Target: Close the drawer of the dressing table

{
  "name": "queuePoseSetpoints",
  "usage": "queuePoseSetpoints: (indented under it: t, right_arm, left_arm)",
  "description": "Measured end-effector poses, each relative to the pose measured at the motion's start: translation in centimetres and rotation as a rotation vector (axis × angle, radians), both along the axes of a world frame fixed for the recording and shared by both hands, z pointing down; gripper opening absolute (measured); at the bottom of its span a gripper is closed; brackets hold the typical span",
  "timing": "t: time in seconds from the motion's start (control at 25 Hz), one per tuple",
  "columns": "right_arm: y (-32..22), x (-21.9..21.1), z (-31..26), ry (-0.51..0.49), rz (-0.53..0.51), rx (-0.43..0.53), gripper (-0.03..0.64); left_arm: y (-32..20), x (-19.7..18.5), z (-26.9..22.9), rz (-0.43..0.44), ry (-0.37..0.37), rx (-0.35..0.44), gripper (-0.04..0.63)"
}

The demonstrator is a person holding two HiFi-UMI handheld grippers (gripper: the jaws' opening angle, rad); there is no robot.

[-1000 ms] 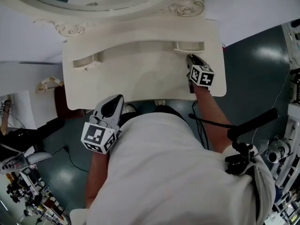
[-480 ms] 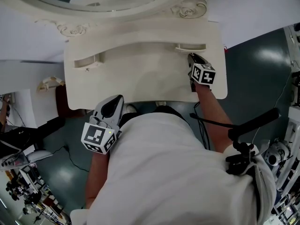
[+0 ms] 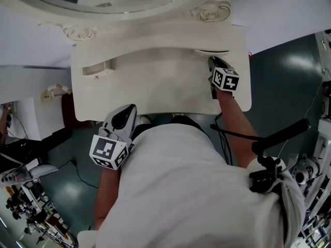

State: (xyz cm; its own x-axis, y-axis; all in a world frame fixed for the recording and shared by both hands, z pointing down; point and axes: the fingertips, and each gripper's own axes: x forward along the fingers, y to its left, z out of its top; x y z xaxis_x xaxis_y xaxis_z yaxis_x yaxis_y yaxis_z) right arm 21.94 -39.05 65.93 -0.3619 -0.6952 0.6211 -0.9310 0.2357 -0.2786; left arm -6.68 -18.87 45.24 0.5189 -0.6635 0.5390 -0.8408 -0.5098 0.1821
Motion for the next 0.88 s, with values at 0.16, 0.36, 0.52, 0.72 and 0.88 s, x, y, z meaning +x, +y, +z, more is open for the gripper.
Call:
queuePoseSetpoints:
  t: [0.16,0.36,0.52,0.72,0.88]
  right_arm:
    - [-0.4,0.0,-0.2,-0.001,0.001,0.006,0.094]
    - [-0.8,-0.2,-0.5,-0.004,0.0,0.013,0.094]
    - [-1.0,-0.3,-0.6,-0.003,-0.002,0.016,0.094]
    - [-1.6,-0.2,-0.8,-0.002,-0.002,0.019,0.094]
    - [-1.5,-0.4,-0.9,-0.003,0.0,0.023,0.094]
  left_arm:
    - [-0.1,0.2,-0.1,0.002,0.001,0.003,0.003]
    - [-0.1,0.1,0.0,0.003,0.002,0.001,0.003]
    - [-0.2,0.1,-0.2,0.003,0.004,0.003,0.003]
    - [-0.5,0.2,-0.2,-0.001,0.004,0.005,0.003]
    - [-0.2,0.0,-0.3,-0.005,0.003,0.007,0.003]
